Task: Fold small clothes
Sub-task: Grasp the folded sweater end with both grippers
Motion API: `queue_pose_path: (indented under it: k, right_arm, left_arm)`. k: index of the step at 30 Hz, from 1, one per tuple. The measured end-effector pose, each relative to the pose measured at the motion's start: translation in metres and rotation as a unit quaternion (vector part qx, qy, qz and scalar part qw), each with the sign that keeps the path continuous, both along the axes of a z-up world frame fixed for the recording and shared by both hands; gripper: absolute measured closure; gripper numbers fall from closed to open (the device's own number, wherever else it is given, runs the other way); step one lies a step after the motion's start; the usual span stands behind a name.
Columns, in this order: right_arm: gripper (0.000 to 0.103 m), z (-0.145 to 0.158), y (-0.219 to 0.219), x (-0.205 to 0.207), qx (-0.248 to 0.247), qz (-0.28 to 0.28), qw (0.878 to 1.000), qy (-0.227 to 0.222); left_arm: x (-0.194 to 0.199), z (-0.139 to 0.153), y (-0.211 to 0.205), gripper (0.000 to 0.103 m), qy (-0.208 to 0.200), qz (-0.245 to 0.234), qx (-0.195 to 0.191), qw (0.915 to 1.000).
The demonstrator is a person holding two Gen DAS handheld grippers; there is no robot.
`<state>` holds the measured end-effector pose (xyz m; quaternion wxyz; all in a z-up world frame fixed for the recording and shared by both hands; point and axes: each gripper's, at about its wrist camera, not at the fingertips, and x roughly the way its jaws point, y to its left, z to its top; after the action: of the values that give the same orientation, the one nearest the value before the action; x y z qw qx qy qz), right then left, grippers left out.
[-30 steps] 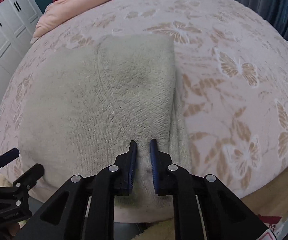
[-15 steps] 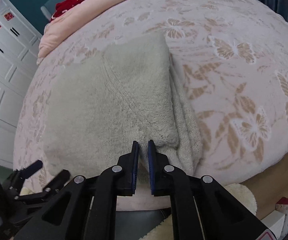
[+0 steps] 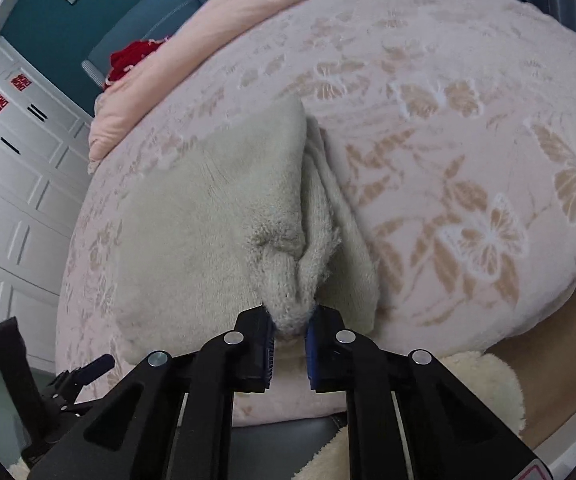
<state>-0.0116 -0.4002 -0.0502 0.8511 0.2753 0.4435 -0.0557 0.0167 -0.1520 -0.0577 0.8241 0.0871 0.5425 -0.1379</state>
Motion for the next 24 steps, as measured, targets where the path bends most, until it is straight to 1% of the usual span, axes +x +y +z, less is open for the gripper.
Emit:
queue_pose_path:
  k: [1,2,3,4,5,8,9,10,11,12,14,16,17,19,20,21,22,24]
  right_arm:
    - [0.092,-0.006,-0.002,0.002,-0.004,0.002,1.0,0.013]
    - [0.092,-0.023,-0.004,0.008,-0.006,0.006,0.999,0.043]
    - [0.09,-0.048,-0.003,0.015,-0.008,0.023,0.996,0.088]
    - [0.089,-0.065,0.0,0.02,-0.007,0.036,0.994,0.107]
    - [0.088,-0.063,-0.001,0.017,-0.011,0.032,0.995,0.098]
    - [0.079,-0.035,-0.002,0.015,-0.014,0.025,0.997,0.077]
    - [0.071,-0.025,-0.003,0.014,-0.016,0.021,0.997,0.067]
    - [0.066,-0.018,-0.003,0.014,-0.02,0.019,0.998,0.057]
    - [0.054,-0.012,-0.005,0.014,-0.025,0.019,0.998,0.047]
    - [0.04,-0.008,-0.006,0.016,-0.03,0.018,0.999,0.037]
    - [0.03,-0.009,-0.011,0.023,-0.033,0.019,0.999,0.031]
    - [0.03,-0.018,-0.017,0.033,-0.015,0.019,0.999,0.037]
    - [0.028,-0.024,-0.019,0.039,-0.002,0.018,0.999,0.042]
    - [0.027,-0.039,-0.019,0.05,0.022,0.021,0.998,0.057]
    - [0.026,-0.046,-0.017,0.055,0.024,0.023,0.997,0.064]
    - [0.023,-0.052,-0.016,0.059,0.026,0.027,0.997,0.069]
    - [0.021,-0.058,-0.014,0.063,0.028,0.03,0.996,0.074]
    - [0.014,-0.066,-0.012,0.066,0.038,0.027,0.996,0.072]
  left_arm:
    - [0.0,0.0,0.001,0.011,-0.001,0.002,0.0,1.0]
    - [0.001,-0.001,0.001,0.011,0.001,0.004,0.0,1.0]
    - [0.002,-0.003,0.001,0.011,0.004,0.005,0.0,1.0]
    - [0.002,-0.006,0.0,0.011,0.009,0.005,0.001,0.9999]
    - [0.002,-0.007,-0.002,0.011,0.014,0.005,0.001,0.9999]
    - [0.002,0.0,-0.004,0.011,0.015,-0.003,-0.015,0.9998]
    - [0.002,0.005,-0.004,0.011,0.013,-0.005,-0.021,0.9997]
    - [0.004,0.009,-0.004,0.011,0.014,-0.005,-0.034,0.9993]
    - [0.008,0.014,-0.003,0.01,0.017,-0.005,-0.055,0.9983]
    - [0.013,0.018,-0.003,0.008,0.023,-0.002,-0.083,0.9963]
    - [0.027,0.023,-0.001,0.007,0.041,0.01,-0.137,0.9897]
    - [0.045,0.02,0.001,0.005,0.064,0.034,-0.174,0.9821]
    - [0.055,0.015,0.003,0.005,0.076,0.046,-0.179,0.9799]
    - [0.074,0.003,0.006,0.005,0.085,0.074,-0.163,0.9802]
    - [0.082,-0.004,0.006,0.005,0.09,0.083,-0.152,0.9807]
    - [0.088,-0.01,0.007,0.005,0.097,0.09,-0.149,0.98]
    - [0.093,-0.015,0.006,0.005,0.105,0.089,-0.153,0.9786]
    - [0.097,-0.023,0.002,0.005,0.113,0.088,-0.148,0.9785]
